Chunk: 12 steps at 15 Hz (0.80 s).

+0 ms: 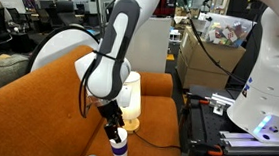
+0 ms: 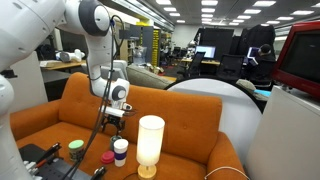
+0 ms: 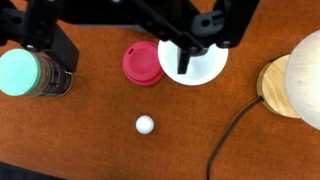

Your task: Move the white and purple cup away from the lamp

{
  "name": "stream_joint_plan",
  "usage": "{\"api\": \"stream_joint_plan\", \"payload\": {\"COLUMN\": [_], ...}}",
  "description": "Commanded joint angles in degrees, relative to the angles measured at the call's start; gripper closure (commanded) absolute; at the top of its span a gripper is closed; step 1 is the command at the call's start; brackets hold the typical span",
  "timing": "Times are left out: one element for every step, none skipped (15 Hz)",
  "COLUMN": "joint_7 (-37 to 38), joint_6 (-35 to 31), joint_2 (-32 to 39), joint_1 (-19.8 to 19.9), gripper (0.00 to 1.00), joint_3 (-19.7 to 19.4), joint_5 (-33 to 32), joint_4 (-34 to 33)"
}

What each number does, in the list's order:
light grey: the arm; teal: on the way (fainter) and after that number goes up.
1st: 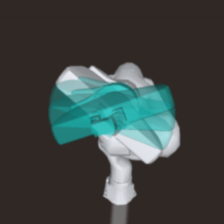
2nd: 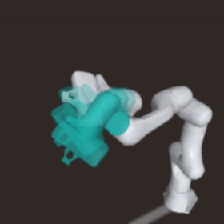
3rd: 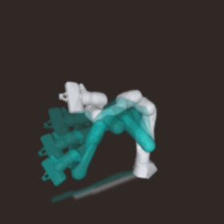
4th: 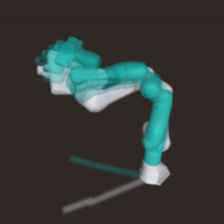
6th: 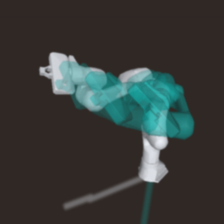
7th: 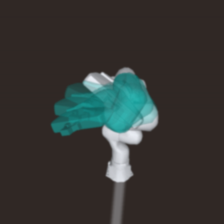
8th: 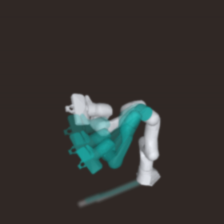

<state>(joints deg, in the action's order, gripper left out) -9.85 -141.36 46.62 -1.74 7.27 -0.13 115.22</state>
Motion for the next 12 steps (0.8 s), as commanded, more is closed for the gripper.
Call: {"api": "stream_joint_plan", "payload": {"joint_7": [-3.5,-4.3,-5.4,-6.5,-7.7,-8.9,-9.8,-10.4,-11.0,-11.5,-12.1,-12.5], "joint_6": [0.9,0.7,0.9,1.1,1.6,2.0,2.6,2.9,3.2,3.6,4.3,5.2], "joint_2": [6.1,7.8,9.4,10.8,12.2,13.4,14.6,15.6,16.5,17.4,18.2,19.0], "joint_1": [0.9,1.1,1.4,1.7,2.2,2.4,2.5,2.5,2.7,2.9,3.1,3.0], "gripper": [0.0,0.0,0.0,0.0,0.0,0.0,0.0,0.0,0.0,0.0,0.0,0.0], "joint_3": [0.3,0.4,0.7,0.9,1.2,1.3,1.3,1.1,1.2,1.2,1.2,1.1], "joint_5": [-0.8,-1.0,-1.3,-1.4,-1.4,-1.5,-1.7,-1.9,-1.9,-1.9,-1.9,-2.1], "joint_4": [-6.1,-7.5,-9.1,-10.6,-12.2,-13.7,-15.2,-16.5,-17.8,-18.9,-20.0,-21.0]}}
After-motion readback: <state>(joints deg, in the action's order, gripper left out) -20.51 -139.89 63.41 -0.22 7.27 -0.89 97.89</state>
